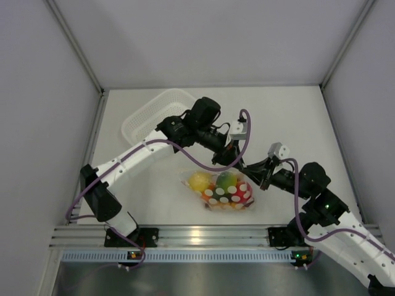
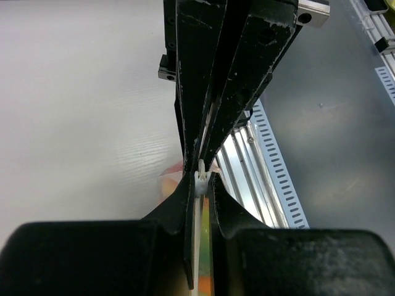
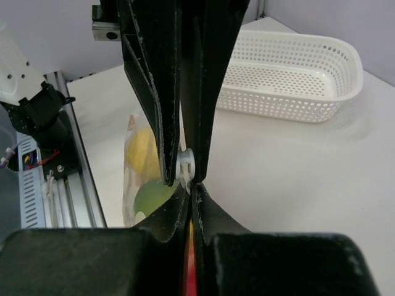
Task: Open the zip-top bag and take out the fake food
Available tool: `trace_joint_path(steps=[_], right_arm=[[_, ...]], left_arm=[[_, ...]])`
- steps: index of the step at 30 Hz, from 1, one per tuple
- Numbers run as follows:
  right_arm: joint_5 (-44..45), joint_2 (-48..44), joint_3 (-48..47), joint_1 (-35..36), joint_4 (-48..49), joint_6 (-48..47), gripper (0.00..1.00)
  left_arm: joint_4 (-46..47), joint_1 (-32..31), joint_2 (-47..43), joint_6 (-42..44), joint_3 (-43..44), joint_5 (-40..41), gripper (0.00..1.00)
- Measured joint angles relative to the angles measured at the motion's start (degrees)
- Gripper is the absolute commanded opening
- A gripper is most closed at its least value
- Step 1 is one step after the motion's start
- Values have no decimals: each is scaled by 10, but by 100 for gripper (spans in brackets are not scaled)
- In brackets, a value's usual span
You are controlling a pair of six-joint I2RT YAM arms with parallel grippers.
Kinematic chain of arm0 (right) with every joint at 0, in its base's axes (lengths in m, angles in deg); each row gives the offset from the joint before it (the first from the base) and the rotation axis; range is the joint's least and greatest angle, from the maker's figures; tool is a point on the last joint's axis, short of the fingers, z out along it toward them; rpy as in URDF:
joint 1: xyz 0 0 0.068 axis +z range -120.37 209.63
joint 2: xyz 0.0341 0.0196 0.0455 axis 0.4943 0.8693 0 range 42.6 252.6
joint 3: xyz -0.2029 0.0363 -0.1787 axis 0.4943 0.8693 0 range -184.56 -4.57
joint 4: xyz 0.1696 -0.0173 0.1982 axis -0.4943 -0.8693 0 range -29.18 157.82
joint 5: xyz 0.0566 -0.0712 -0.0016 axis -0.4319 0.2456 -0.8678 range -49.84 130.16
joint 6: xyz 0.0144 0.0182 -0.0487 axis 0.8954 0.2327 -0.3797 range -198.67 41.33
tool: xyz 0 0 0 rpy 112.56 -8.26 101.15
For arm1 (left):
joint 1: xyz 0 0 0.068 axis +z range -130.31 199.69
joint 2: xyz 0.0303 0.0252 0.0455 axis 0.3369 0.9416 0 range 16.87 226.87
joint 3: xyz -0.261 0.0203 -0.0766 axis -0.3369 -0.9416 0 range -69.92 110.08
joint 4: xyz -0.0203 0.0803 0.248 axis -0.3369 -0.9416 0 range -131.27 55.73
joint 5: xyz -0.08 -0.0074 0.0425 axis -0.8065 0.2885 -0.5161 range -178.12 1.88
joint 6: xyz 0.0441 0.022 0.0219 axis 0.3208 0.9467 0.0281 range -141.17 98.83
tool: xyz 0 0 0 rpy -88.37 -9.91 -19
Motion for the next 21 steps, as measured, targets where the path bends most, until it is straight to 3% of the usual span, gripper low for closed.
trace_joint_path(steps=[14,21], right_arm=[[116,-63,15,3,-10,47,0],[237,-102,1,4,-55,61,0]], left_arm=[[27,16,-17,4,-30,43,0],[22,86,-43,4,-79,58,0]])
